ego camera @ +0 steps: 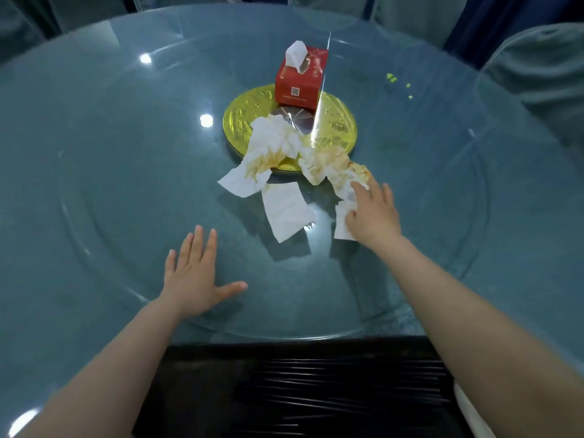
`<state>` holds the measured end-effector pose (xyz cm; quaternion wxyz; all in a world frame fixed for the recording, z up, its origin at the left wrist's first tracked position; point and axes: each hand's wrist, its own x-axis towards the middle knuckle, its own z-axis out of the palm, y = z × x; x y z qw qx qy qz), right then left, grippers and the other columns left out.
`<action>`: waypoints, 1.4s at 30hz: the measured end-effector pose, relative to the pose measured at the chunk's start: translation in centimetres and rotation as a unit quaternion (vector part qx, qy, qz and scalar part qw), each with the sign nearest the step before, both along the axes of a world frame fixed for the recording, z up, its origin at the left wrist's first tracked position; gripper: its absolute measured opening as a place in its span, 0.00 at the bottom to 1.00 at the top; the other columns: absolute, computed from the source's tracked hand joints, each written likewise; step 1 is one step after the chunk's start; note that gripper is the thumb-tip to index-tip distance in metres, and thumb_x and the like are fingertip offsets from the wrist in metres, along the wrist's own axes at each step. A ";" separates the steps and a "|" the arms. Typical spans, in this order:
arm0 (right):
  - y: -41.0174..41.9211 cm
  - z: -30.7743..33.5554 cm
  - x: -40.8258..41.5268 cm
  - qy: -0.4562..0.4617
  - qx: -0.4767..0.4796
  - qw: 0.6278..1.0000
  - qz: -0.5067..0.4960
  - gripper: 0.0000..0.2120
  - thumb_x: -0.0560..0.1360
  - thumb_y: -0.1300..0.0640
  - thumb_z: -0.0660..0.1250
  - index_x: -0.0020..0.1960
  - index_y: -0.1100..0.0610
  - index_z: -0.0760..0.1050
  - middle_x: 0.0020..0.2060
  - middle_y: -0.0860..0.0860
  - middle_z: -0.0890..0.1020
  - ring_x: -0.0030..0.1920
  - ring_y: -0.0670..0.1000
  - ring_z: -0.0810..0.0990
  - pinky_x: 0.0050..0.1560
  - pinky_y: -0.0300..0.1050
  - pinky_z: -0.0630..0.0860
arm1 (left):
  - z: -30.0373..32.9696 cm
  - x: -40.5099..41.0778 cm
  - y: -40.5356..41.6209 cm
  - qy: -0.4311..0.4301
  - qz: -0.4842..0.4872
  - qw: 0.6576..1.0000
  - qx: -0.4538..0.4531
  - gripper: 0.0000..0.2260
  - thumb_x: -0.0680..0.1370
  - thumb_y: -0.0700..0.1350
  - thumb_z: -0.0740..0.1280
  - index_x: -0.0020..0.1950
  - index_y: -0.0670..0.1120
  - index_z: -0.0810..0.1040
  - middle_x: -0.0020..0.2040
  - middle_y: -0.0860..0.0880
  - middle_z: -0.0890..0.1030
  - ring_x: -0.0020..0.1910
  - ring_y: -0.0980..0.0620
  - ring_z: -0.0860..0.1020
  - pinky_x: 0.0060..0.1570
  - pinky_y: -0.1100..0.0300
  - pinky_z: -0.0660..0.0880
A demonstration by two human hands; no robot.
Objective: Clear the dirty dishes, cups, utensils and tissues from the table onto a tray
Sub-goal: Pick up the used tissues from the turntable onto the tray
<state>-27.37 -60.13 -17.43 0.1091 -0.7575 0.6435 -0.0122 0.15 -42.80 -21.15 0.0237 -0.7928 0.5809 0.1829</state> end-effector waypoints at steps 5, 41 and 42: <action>0.8 -1.8 1.1 -0.029 -0.097 0.994 0.043 0.11 0.79 0.60 0.57 0.57 0.55 0.74 0.56 0.54 0.76 0.56 0.58 0.70 0.52 0.47 0.63 | 0.3 2.7 -0.3 -0.003 -0.016 1.000 0.000 0.53 0.66 0.74 0.59 0.76 0.51 0.31 0.77 0.49 0.32 0.76 0.50 0.35 0.73 0.48 0.38; 1.1 -0.7 13.0 -0.321 -0.193 0.905 0.200 0.08 0.72 0.60 0.67 0.50 0.62 0.78 0.45 0.58 0.80 0.47 0.58 0.76 0.45 0.39 0.64 | 0.4 7.0 -1.0 0.004 -0.040 0.999 -0.017 0.54 0.60 0.78 0.52 0.74 0.55 0.29 0.69 0.58 0.25 0.75 0.55 0.33 0.71 0.52 0.33; 0.6 -0.1 13.5 -0.331 -0.204 0.903 0.184 0.09 0.73 0.59 0.66 0.50 0.62 0.78 0.45 0.57 0.80 0.47 0.58 0.76 0.46 0.38 0.64 | 0.4 7.0 -1.0 0.004 -0.039 0.999 -0.021 0.54 0.59 0.78 0.51 0.74 0.55 0.29 0.69 0.58 0.26 0.75 0.56 0.34 0.71 0.53 0.33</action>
